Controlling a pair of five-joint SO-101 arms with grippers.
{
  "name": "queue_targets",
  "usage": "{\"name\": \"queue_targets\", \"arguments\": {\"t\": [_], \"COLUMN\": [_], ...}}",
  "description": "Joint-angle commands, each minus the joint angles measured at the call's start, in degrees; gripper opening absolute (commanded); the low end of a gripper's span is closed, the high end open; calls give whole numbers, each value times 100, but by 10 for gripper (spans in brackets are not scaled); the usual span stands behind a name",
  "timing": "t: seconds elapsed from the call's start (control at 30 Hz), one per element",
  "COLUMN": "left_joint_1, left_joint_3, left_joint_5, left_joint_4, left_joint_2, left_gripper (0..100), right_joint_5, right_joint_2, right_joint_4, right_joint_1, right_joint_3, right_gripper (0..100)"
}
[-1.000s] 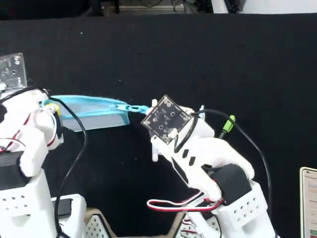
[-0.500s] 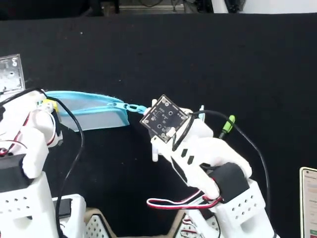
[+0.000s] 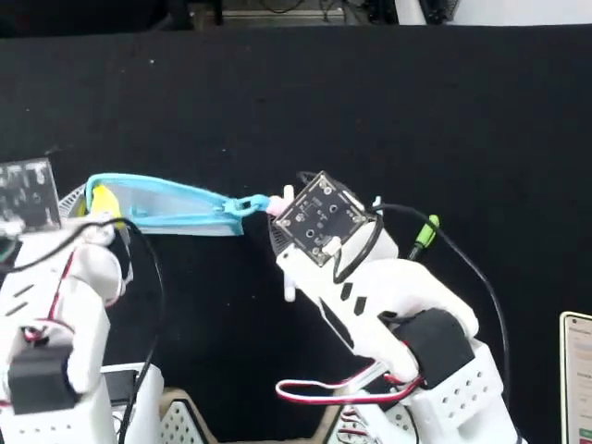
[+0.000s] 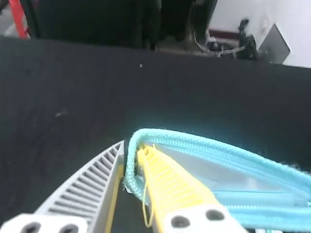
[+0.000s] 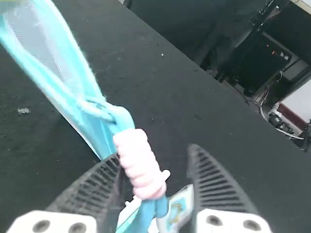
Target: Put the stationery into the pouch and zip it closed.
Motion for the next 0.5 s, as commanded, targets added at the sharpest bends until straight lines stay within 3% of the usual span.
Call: {"name": "queue_targets", "arguments": {"t": [0.0,0.17,0.47], "left_joint_1": [48,57,92], "left_joint_3": [215,295,-1051], "left_joint_5": [-229,-1011,-1451], "left_joint_4": [62,668,2391], "left_joint_2": [-475,-413,1125], "left_gripper": [30,30,30], "right_joint_5": [-114,-114,-97], "right_joint_2": [-101,-101,-101], "right_joint_4": [158,316,325], "right_joint_1": [-79,-53,-44], "right_joint_3": [-514,-787,-549], "right_gripper": [198,194,194]}}
